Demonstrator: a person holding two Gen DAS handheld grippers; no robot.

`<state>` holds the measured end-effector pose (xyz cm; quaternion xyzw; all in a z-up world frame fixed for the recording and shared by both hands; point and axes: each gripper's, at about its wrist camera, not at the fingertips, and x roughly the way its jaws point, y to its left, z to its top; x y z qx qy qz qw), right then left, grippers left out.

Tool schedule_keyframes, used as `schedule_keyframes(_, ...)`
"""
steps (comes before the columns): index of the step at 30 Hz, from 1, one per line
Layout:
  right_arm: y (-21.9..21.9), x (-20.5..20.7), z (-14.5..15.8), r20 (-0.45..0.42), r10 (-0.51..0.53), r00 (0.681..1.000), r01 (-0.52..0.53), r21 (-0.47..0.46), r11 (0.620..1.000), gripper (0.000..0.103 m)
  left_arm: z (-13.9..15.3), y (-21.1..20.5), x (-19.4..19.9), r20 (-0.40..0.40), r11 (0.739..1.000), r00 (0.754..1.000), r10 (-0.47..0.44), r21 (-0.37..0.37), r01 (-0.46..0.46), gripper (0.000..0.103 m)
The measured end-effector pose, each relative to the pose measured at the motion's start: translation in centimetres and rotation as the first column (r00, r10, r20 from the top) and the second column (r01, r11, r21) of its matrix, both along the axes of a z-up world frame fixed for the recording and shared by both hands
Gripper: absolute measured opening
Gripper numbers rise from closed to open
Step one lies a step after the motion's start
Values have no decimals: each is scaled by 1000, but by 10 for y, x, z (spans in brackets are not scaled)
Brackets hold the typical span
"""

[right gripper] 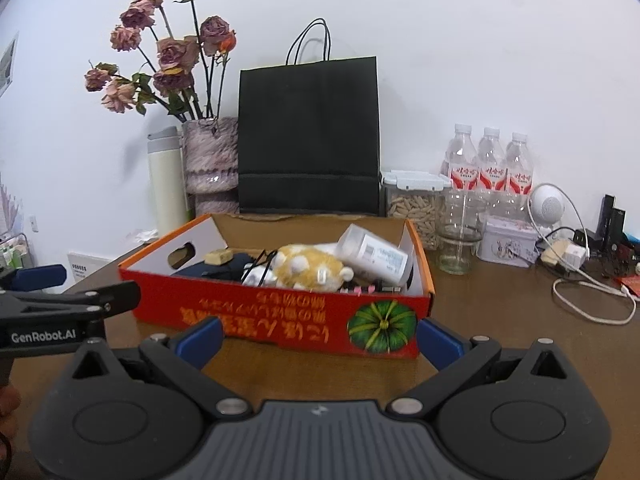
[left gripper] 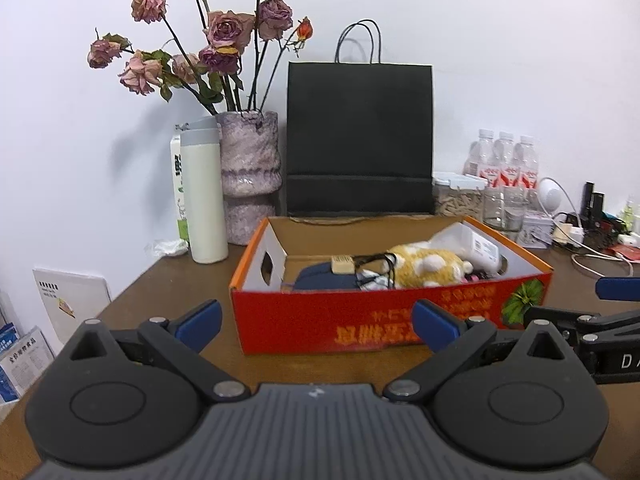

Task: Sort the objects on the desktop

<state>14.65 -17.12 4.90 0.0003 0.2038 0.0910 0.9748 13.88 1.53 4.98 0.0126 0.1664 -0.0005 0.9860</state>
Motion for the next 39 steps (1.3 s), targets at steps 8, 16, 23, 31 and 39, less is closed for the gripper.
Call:
schedule_keyframes(8, -1, -26, -11, -30, 15, 999, -15, 3, 1000, 103, -14, -2, -21, -36, 1000, 999, -26, 9, 26, 103)
schedule_keyframes(16, 1, -32, -18, -47, 26, 999, -26, -8, 1000, 103, -21, -1, -26, -45, 1000, 999, -18, 18, 19, 103)
schedule_keyframes(23, 1, -31, -19, -51, 25, 998, -25, -10, 1000, 103, -22, -2, -26, -37, 999, 999, -20, 24, 21, 103)
schedule_keyframes(31, 1, -30, -19, -53, 26, 998, -26, -13, 1000, 103, -22, -2, -28, -33, 999, 999, -33, 17, 33, 103)
schedule_keyframes(39, 1, -30, -20, -54, 25, 998, -26, -14, 1000, 103, -23, -1, -26, -45, 1000, 999, -30, 6, 30, 103)
